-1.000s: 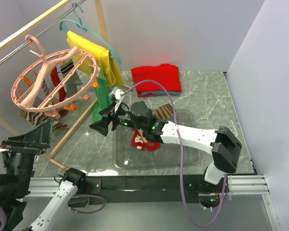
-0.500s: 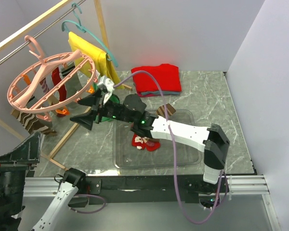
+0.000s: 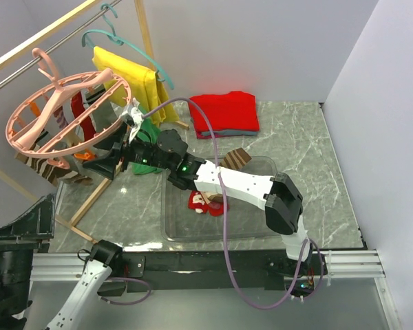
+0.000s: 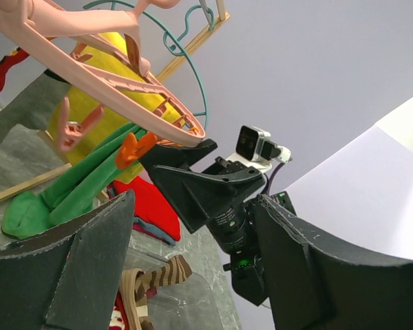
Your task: Remove the socks clipped to the hanger
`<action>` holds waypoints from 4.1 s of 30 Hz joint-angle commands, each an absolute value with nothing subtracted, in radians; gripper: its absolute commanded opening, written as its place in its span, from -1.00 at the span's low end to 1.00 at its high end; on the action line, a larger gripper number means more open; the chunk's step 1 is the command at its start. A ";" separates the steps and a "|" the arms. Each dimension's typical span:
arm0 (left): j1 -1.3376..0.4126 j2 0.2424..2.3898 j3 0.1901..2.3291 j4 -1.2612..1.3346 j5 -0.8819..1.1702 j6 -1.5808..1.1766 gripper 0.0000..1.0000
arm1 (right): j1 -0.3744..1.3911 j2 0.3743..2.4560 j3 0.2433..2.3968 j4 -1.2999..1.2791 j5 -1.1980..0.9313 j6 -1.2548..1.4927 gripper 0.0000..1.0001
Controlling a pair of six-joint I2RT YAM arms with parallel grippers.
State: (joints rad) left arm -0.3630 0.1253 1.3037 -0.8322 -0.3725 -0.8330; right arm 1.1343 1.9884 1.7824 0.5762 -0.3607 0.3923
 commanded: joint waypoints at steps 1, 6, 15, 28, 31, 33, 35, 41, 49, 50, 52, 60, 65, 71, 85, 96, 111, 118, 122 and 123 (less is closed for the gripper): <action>-0.357 0.114 1.327 -0.838 -0.382 -0.822 0.51 | 1.135 1.990 1.835 0.637 -0.368 0.422 0.62; -0.357 0.110 1.335 -0.854 -0.393 -0.822 0.51 | 1.140 2.005 1.829 0.663 -0.350 0.439 0.42; -0.357 0.101 1.338 -0.868 -0.396 -0.831 0.50 | 1.169 1.954 1.678 0.834 -0.204 0.463 0.36; -0.357 0.115 1.388 -0.934 -0.385 -0.845 0.49 | 1.218 1.970 1.654 0.911 -0.101 0.423 0.24; -0.357 0.115 1.404 -0.954 -0.385 -0.848 0.50 | 1.226 1.950 1.638 0.920 -0.097 0.414 0.03; -0.357 0.110 1.408 -0.965 -0.390 -0.850 0.51 | 1.229 1.928 1.593 0.942 -0.086 0.402 -0.03; -0.357 0.106 1.405 -0.974 -0.394 -0.853 0.51 | 1.229 1.908 1.579 0.940 -0.077 0.394 -0.23; -0.357 0.103 1.384 -1.006 -0.408 -0.856 0.51 | 1.227 1.852 1.566 0.853 -0.066 0.379 -0.79; -0.357 0.101 1.324 -1.078 -0.483 -0.854 0.51 | 1.183 1.741 1.542 0.649 -0.067 0.368 -1.00; -0.357 0.098 1.307 -1.078 -0.485 -0.854 0.50 | 1.174 1.735 1.540 0.634 -0.074 0.370 -1.00; -0.357 0.091 1.289 -1.078 -0.494 -0.857 0.51 | 1.146 1.718 1.542 0.583 -0.100 0.367 -1.00; -0.357 0.155 1.203 -1.104 -0.543 -0.861 0.55 | 1.040 1.692 1.589 0.446 -0.244 0.380 -1.00; -0.357 0.230 1.126 -1.054 -0.584 -0.853 0.71 | 0.968 1.683 1.606 0.417 -0.333 0.406 -1.00; -0.357 0.273 1.042 -0.948 -0.661 -0.822 0.77 | 0.905 1.690 1.646 0.385 -0.429 0.426 -1.00; -0.356 0.419 0.967 -0.773 -0.775 -0.715 0.69 | 0.770 1.753 1.712 0.429 -0.644 0.549 -1.00; -0.357 0.546 0.946 -0.597 -0.784 -0.621 0.01 | 0.759 1.718 1.660 0.498 -0.699 0.597 -1.00; -0.357 0.479 1.028 -0.686 -0.483 -0.661 -0.98 | 0.765 1.677 1.579 0.312 -0.638 0.520 0.11; -0.357 0.419 1.060 -0.725 -0.356 -0.686 -0.98 | 0.819 1.536 1.389 0.175 -0.457 0.364 0.92; -0.357 0.396 1.078 -0.744 -0.310 -0.696 -0.98 | 0.874 1.465 1.243 0.236 -0.336 0.341 0.99; -0.357 0.393 1.084 -0.747 -0.301 -0.703 -0.98 | 0.893 1.454 1.208 0.264 -0.309 0.307 0.99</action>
State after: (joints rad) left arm -0.3630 0.4152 1.0370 -0.7341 -0.3801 -0.6777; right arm 0.8349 1.5345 1.2968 0.1993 -0.4561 0.4026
